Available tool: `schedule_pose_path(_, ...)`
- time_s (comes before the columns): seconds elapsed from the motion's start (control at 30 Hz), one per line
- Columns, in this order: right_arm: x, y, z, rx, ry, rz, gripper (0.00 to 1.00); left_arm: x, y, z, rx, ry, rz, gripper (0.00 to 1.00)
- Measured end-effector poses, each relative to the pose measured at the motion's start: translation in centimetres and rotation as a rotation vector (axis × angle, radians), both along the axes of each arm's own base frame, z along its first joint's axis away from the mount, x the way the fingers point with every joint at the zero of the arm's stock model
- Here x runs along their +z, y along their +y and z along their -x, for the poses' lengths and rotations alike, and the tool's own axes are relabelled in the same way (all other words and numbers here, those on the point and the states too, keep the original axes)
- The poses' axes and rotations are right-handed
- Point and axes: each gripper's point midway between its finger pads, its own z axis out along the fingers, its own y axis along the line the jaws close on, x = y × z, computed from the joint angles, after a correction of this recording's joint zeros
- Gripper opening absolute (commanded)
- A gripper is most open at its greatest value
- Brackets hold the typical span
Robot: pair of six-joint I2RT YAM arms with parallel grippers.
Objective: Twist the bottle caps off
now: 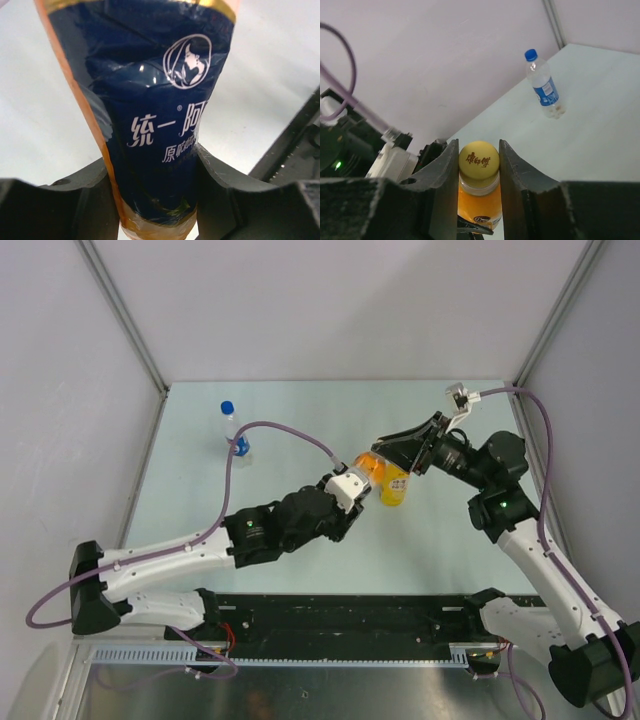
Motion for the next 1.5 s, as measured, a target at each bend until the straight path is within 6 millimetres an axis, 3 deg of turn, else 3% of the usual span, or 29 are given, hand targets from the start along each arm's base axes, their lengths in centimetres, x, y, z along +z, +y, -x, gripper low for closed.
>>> schedule_pose_path(0.17, 1.1, 0.0, 1.9, 0.086, -0.095, 0.008, 0.00, 0.4, -1.2, 1.8, -0.164, 0.049, 0.069, 0.00)
schedule_pose_path(0.63, 3.6, 0.3, 10.0, 0.434, -0.362, 0.027, 0.00, 2.1, -3.5, 8.6, -0.609, 0.109, 0.187, 0.00)
schedule_pose_path(0.97, 3.2, 0.0, 12.0, 0.529, -0.426, 0.061, 0.00, 1.9, -3.2, 10.0, -0.691, 0.107, 0.191, 0.00)
schedule_pose_path(1.07, 3.0, 0.0, 12.1, 0.538, -0.429, 0.069, 0.04, 1.7, -3.1, 10.0, -0.690, 0.105, 0.192, 0.00)
schedule_pose_path(1.4, 2.5, 0.1, 12.0, 0.540, -0.431, 0.083, 0.54, 1.4, -2.4, 9.3, -0.657, 0.087, 0.200, 0.00)
schedule_pose_path(1.5, 2.3, 0.1, 11.8, 0.537, -0.417, 0.085, 0.73, 2.4, -2.4, 8.8, -0.647, 0.055, 0.230, 0.00)
